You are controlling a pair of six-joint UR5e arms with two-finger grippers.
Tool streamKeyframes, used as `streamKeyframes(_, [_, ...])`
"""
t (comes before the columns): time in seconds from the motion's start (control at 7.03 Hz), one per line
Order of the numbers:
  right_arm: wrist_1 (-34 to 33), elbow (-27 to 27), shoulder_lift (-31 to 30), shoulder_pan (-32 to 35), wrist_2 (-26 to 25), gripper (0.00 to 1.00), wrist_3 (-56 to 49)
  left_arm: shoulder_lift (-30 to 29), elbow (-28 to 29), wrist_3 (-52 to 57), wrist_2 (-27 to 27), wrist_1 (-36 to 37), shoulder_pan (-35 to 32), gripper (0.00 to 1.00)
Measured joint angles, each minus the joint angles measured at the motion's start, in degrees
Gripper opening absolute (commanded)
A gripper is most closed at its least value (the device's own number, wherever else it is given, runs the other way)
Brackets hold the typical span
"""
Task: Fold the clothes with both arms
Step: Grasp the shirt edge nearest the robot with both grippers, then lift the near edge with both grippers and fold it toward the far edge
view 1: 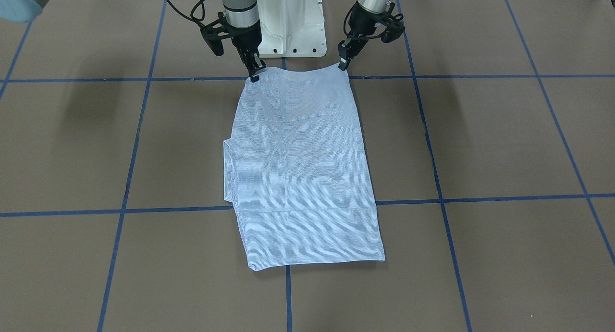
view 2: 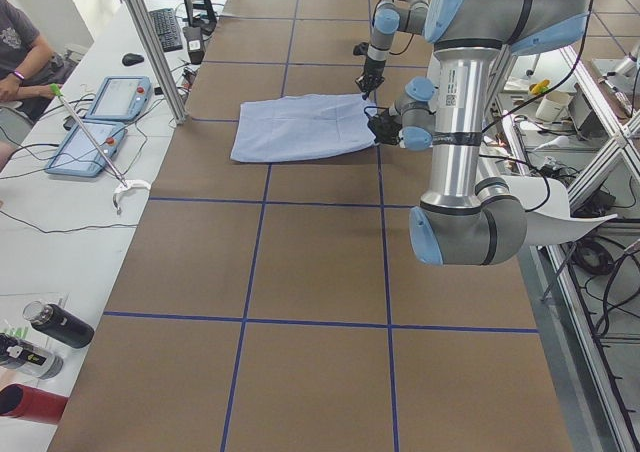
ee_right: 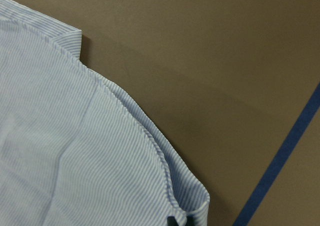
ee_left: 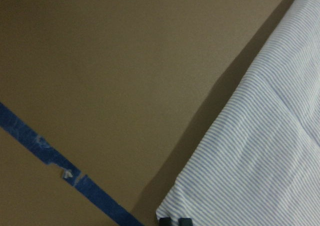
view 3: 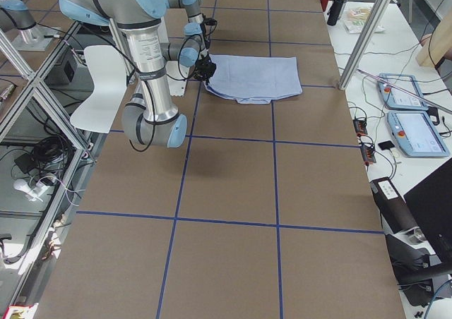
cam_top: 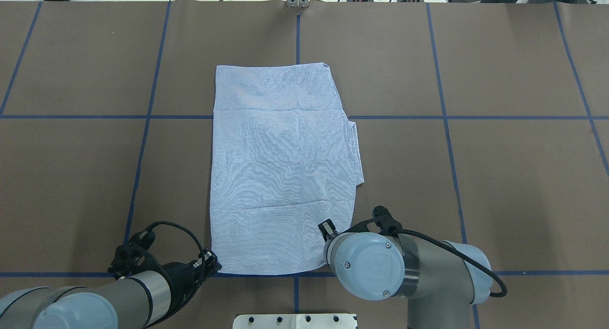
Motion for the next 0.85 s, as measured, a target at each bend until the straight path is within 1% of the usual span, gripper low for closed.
streamKeyframes(0.14, [-1.71, 2.48, 0.07, 1.47, 0.05, 0.0, -0.11, 0.05, -2.78, 0.5, -1.64, 0.95, -1.26, 0.0])
streamKeyframes(0.28, [-2.72, 3.74, 0.31, 4.06, 0.37, 0.0, -0.5, -1.3, -3.73, 2.61, -4.82, 1.41, -5.15, 0.0])
streamKeyframes(0.43, [-3.01, 3.53, 1.21, 7.97, 1.53, 0.0, -1.64, -4.51, -2.82, 6.26, -10.75, 2.04, -12.19, 0.0])
streamKeyframes(0.57, [-3.02, 0.8, 3.68, 12.59, 3.81, 0.0, -3.92, -8.83, 0.39, 9.31, -17.06, 2.97, -19.88, 0.0])
streamKeyframes(0.71, [-2.1, -4.82, 7.55, 17.39, 7.02, 0.0, -6.66, -13.78, 5.68, 12.02, -21.87, 3.55, -26.34, 0.0])
streamKeyframes(0.85, [1.17, -12.78, 11.74, 21.96, 10.7, 0.0, -9.29, -18.18, 11.99, 14.77, -24.82, 3.45, -31.21, 0.0])
